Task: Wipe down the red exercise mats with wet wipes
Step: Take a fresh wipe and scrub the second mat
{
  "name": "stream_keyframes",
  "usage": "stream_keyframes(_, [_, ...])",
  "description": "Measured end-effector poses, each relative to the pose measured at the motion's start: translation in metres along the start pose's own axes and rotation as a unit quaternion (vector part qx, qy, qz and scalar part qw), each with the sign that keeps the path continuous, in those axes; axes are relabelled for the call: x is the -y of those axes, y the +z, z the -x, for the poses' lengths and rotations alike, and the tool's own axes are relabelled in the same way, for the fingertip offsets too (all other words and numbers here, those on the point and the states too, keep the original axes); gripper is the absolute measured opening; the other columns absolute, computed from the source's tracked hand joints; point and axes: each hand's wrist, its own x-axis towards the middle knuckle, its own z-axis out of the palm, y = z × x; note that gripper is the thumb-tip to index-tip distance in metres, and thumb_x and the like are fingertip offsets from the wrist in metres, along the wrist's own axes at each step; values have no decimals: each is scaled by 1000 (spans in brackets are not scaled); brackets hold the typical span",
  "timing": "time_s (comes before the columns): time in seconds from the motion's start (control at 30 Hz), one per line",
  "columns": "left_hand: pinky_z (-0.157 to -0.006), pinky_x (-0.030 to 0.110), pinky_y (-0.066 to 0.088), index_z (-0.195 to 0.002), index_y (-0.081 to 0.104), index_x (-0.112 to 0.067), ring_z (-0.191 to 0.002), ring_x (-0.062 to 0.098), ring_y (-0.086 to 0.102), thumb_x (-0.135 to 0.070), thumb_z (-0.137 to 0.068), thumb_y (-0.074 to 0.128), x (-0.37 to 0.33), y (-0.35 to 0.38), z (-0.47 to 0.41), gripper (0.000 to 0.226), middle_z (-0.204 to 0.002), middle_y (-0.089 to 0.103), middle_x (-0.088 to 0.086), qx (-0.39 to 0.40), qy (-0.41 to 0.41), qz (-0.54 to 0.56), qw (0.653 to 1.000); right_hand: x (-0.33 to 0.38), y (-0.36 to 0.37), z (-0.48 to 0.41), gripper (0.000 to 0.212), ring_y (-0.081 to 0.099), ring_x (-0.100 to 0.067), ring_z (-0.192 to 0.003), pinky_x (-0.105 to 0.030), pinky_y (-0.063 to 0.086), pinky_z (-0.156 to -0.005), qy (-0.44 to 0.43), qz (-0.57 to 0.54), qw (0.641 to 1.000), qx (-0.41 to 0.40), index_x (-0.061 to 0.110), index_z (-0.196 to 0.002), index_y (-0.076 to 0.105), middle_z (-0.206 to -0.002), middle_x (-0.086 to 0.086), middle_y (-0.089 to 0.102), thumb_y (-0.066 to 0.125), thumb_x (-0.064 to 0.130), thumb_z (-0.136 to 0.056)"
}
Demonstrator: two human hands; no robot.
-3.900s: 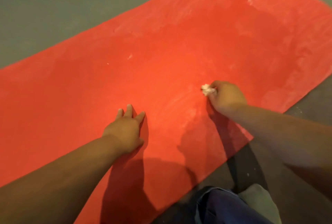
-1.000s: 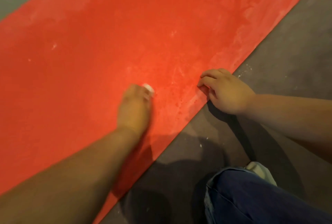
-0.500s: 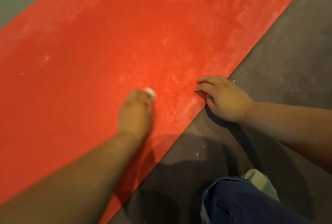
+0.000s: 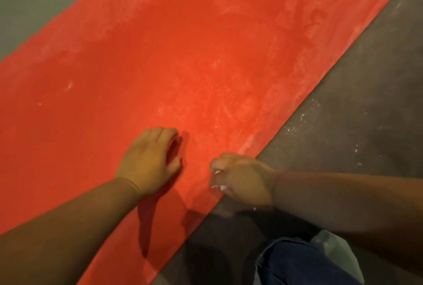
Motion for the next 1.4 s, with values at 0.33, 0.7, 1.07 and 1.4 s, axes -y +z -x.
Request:
stream_keyframes(0.33, [-108,62,28,-148,-12,-41,-145,37,-10,-59,-55,83,-9,-8,-65,134,-157,-23,-1,229,-156,-33,960,-97,-51,37,17,56,-28,-97,-28,39,-85,309,-33,904,-294,7,-102,64,-106,-12,57,61,11,-86])
stream_keyframes(0.7, [-104,55,35,-146,-19,-42,-145,40,-7,-54,-54,86,-15,-14,-72,141,-155,-28,-3,256,-166,-61,950,-116,-55,50,21,56,-29,-98,-33,43,-88,254,-41,935,-245,10,-99,68,-101,-11,61,52,14,-87])
stream_keyframes(1.07, [-101,58,38,-141,-22,-51,-143,47,3,-42,-52,91,-13,-21,-84,144,-156,-26,-5,267,-211,-68,938,-42,-14,16,22,53,-23,-102,-35,43,-92,-36,-10,995,-94,12,-97,68,-105,-5,60,47,12,-91])
stream_keyframes(1.4, [-102,61,34,-116,-37,-65,-138,56,-9,-36,-52,92,-6,-23,-91,147,-145,-45,-10,284,-240,-29,928,-116,-51,27,18,53,-27,-97,-33,40,-88,151,-7,957,-249,14,-104,64,-102,-6,59,52,12,-91])
